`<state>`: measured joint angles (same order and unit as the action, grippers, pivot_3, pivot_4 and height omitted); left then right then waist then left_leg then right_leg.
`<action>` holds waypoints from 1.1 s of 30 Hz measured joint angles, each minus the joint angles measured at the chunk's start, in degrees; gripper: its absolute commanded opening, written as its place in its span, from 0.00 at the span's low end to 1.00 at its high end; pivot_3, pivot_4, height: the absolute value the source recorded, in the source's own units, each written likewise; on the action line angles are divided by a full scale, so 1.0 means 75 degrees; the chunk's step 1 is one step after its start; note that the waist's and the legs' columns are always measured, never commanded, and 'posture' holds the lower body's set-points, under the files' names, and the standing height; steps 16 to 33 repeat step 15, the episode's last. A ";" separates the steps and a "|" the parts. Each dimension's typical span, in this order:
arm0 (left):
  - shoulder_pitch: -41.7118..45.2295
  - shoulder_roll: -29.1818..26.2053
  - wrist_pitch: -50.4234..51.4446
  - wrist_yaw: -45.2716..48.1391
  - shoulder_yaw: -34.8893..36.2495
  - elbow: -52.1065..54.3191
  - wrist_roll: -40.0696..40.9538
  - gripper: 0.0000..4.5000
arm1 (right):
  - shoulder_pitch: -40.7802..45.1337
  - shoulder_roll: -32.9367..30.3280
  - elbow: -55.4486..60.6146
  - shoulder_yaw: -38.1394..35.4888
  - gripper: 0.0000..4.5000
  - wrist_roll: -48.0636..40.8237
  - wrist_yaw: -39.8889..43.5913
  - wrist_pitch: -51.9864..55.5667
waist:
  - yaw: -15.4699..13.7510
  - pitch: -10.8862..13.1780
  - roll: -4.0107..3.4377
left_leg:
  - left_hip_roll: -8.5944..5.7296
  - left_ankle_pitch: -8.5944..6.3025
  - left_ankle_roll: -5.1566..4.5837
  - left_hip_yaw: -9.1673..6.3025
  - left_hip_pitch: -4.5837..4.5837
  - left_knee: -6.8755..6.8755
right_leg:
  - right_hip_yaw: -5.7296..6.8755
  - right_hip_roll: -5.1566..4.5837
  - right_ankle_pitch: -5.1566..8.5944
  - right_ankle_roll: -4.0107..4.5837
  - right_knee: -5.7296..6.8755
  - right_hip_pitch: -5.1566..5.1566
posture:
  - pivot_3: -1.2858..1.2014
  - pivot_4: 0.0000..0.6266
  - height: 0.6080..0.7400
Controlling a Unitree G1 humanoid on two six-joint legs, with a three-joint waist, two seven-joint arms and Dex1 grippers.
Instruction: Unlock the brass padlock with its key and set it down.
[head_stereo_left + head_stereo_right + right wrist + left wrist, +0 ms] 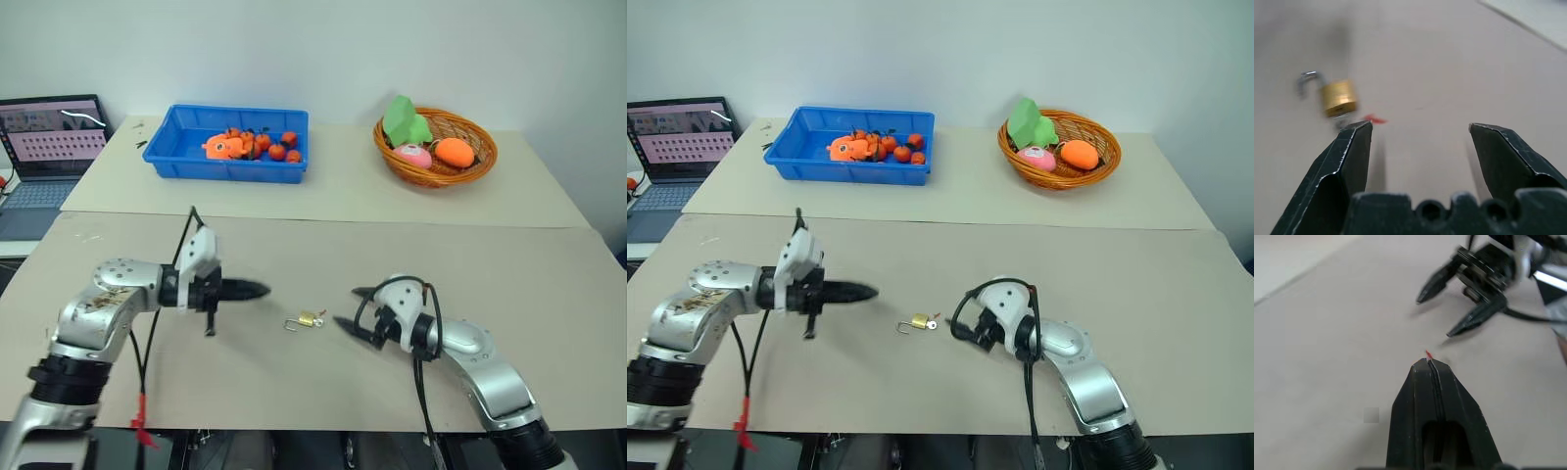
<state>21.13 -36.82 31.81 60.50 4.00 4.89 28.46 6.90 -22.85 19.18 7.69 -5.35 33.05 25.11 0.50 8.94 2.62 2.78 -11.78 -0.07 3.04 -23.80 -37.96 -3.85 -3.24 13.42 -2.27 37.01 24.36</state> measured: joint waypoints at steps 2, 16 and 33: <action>-0.0043 0.0843 0.0165 -0.1696 0.0642 -0.0079 -0.0086 0.00 | -0.0157 0.0367 0.0150 -0.0686 0.83 0.0134 -0.0935 0.0370 | -0.0012 -0.0002 0.0003 | -0.0002 0.0000 0.0000 -0.0004 -0.0002 0.0000 | -0.0001 -0.0001 -0.0012 0.0009 -0.0004 -0.0002 | 0.52 0.24 1.00; -0.0153 0.2546 -0.1882 -0.7617 0.2903 -0.2434 -0.1838 0.00 | -0.0306 0.1409 -0.0341 -0.2620 0.83 0.1780 -0.4939 0.0833 | 0.0068 -0.0006 0.0000 | -0.0005 -0.0001 0.0002 0.0005 0.0007 0.0006 | -0.0007 -0.0003 -0.0017 0.0013 -0.0005 -0.0004 | 0.52 0.24 1.00; -0.0153 0.2546 -0.1882 -0.7617 0.2903 -0.2434 -0.1838 0.00 | -0.0306 0.1409 -0.0341 -0.2620 0.83 0.1780 -0.4939 0.0833 | 0.0068 -0.0006 0.0000 | -0.0005 -0.0001 0.0002 0.0005 0.0007 0.0006 | -0.0007 -0.0003 -0.0017 0.0013 -0.0005 -0.0004 | 0.52 0.24 1.00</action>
